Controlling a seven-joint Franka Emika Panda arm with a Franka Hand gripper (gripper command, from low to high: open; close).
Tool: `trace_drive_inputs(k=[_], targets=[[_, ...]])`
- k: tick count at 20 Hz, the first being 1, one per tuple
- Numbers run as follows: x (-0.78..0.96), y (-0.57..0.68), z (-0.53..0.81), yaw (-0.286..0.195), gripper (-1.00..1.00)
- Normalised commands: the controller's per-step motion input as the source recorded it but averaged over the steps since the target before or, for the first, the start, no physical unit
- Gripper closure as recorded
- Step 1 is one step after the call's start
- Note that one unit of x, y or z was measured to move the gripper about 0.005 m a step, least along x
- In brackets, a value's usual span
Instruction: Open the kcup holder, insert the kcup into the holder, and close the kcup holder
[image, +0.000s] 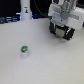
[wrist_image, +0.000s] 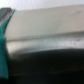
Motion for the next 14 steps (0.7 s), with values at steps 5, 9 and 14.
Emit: trace_drive_inputs(k=[5,9,14], targets=[[0.91,-0.37,0.12,-0.089,1.0],[0.91,-0.38,0.12,-0.09,1.0],[0.92,-0.38,0.13,-0.087,1.0]])
